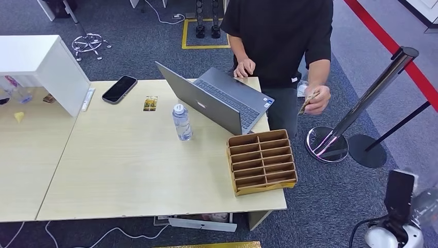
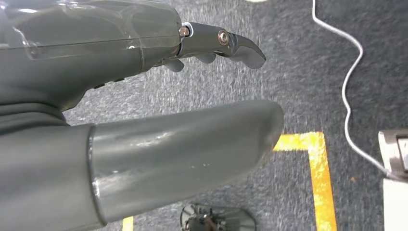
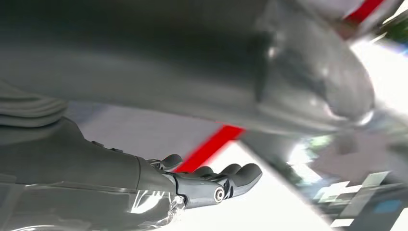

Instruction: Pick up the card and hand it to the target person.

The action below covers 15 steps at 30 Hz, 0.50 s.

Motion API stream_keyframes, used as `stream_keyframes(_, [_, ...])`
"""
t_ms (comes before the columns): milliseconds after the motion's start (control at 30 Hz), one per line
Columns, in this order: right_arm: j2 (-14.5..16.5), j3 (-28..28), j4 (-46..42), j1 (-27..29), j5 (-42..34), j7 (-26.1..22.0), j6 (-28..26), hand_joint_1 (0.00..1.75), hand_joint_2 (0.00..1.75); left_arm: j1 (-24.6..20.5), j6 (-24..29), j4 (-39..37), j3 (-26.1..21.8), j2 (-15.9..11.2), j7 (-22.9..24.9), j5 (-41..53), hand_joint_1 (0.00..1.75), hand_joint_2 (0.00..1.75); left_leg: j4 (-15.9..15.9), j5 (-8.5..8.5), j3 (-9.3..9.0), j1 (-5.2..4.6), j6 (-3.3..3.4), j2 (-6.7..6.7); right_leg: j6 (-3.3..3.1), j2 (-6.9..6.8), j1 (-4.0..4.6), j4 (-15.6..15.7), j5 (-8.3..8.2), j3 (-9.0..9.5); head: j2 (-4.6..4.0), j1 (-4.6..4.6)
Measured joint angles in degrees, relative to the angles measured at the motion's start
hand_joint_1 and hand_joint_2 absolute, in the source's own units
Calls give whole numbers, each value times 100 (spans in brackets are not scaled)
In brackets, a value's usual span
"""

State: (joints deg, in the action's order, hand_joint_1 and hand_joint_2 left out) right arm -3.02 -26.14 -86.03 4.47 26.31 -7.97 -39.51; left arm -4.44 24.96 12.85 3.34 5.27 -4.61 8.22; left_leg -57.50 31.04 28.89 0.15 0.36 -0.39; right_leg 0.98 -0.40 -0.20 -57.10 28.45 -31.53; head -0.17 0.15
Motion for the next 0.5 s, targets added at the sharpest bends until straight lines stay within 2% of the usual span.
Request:
stream_keyframes(100, [352, -1048, 915, -272, -110, -106, 2, 0, 0, -67, -156, 0, 1, -56, 86, -7, 0, 0, 0, 0, -7, -5, 0, 31, 2, 30, -3, 0, -4, -6, 0, 0])
stream_keyframes(167, [465, -1815, 1640, -516, 297, -198, 3, 0, 0, -117, -209, 0, 2, -91, 113, -7, 0, 0, -1, 0, -10, -8, 0, 45, 4, 43, -5, 1, -6, -11, 0, -2])
stream_keyframes(233, [560, -2660, 2409, -761, 892, -74, 3, 0, 0, -158, -236, 0, 7, -112, 134, -7, 0, 0, -1, 1, -11, -6, 1, 52, 4, 53, -3, 1, -6, -12, 0, 2])
stream_keyframes(300, [694, -3373, 3096, -911, 1469, 416, 4, 0, 0, -186, -252, 0, 26, -116, 149, -7, 0, 0, 0, 1, -8, -2, -1, 53, 4, 57, -1, -1, -6, -12, 0, 6])
stream_keyframes(400, [972, -4077, 3844, -990, 2285, 1342, 5, 0, 0, -225, -277, 0, 81, -117, 175, -9, 0, 0, 5, 4, -7, 3, -5, 64, 2, 67, 2, -3, -6, -16, 0, 2])
stream_keyframes(500, [1169, -4546, 4425, -1077, 2712, 1809, 6, 0, 0, -275, -296, 0, 119, -118, 195, -11, 0, 0, 9, 4, -7, 6, -6, 69, -1, 70, 4, -5, -5, -18, 0, 1])
